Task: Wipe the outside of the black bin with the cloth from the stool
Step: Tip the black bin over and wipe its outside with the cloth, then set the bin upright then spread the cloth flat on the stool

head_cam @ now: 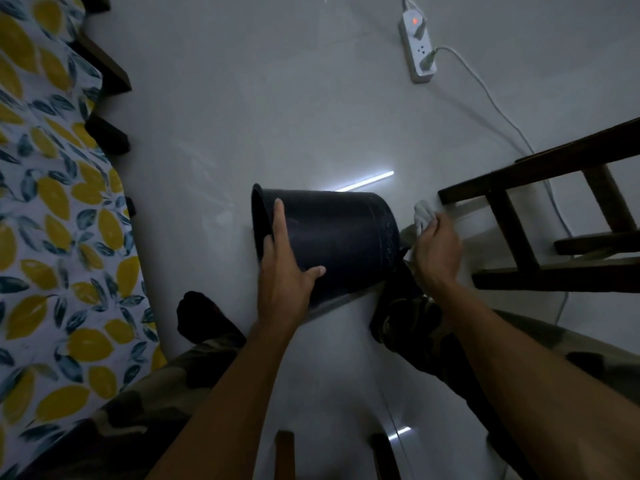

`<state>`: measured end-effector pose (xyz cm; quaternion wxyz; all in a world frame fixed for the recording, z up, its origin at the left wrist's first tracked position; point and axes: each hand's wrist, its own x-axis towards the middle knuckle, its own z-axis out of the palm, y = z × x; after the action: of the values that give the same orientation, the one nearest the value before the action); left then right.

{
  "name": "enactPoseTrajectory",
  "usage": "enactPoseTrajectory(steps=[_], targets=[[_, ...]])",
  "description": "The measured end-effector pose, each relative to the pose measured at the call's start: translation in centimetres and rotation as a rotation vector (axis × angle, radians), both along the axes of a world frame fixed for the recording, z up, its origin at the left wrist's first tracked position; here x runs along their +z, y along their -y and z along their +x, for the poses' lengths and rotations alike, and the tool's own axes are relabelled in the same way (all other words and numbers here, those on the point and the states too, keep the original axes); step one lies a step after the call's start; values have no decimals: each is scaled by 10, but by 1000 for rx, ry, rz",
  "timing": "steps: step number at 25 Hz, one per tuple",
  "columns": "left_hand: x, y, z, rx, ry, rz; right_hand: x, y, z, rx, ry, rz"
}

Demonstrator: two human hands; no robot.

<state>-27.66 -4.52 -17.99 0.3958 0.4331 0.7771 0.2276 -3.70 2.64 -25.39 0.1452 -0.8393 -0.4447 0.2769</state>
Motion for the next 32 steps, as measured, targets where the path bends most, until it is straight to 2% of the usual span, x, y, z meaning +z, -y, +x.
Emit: enactPoseTrajectory(steps=[3, 5, 6, 8, 10, 13, 22, 25, 32], targets=[[33, -14, 9, -80, -133, 98, 25, 2, -9, -35, -81, 51], [40, -13, 13, -212, -309, 122, 41, 2, -16, -24, -164, 81], [38, -10, 14, -290, -397, 109, 47, 3, -18, -29, -204, 87], [28, 1, 13, -411, -493, -37, 53, 5, -22, -30, -248, 98], [14, 15, 15, -454, -486, -147, 54, 7, -21, -34, -259, 104], [0, 34, 30, -472, -505, -91, 55, 11, -18, -50, -276, 98], [-21, 35, 79, -377, -265, -162, 68, 27, -32, -41, -291, 67], [-5, 31, 77, -376, -221, -172, 85, 37, -44, -4, -303, 89], [78, 25, 65, -364, -247, -9, 154, 66, -68, 70, -361, 156]])
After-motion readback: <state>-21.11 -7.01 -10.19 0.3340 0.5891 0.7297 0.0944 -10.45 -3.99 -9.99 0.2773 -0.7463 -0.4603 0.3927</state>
